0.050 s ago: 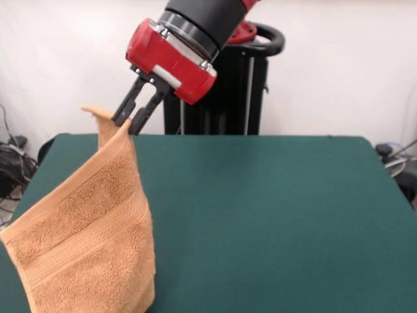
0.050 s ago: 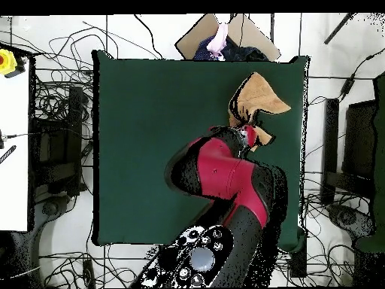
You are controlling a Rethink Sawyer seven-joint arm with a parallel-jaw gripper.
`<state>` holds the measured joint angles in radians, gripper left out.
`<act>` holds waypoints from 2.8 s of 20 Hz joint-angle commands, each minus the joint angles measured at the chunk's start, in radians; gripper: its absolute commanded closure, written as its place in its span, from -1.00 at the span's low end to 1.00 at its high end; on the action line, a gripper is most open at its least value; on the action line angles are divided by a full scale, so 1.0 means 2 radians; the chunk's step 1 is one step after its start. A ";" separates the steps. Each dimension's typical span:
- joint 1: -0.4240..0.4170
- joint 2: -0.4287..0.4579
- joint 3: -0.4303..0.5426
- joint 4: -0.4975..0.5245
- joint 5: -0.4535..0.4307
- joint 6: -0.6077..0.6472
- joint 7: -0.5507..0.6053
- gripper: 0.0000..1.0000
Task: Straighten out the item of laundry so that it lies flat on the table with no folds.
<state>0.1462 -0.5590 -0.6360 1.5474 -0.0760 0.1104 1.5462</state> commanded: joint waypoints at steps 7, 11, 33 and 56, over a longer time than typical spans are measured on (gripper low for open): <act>0.018 0.009 0.032 0.083 0.054 -0.008 0.153 1.00; 0.034 0.014 0.029 0.099 0.068 -0.012 0.163 1.00; 0.132 0.060 -0.015 0.125 0.156 -0.068 0.157 1.00; 0.285 0.138 -0.047 0.183 0.324 -0.068 0.221 1.00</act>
<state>0.6937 -0.3225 -0.7837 1.8477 0.4833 -0.0193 1.6601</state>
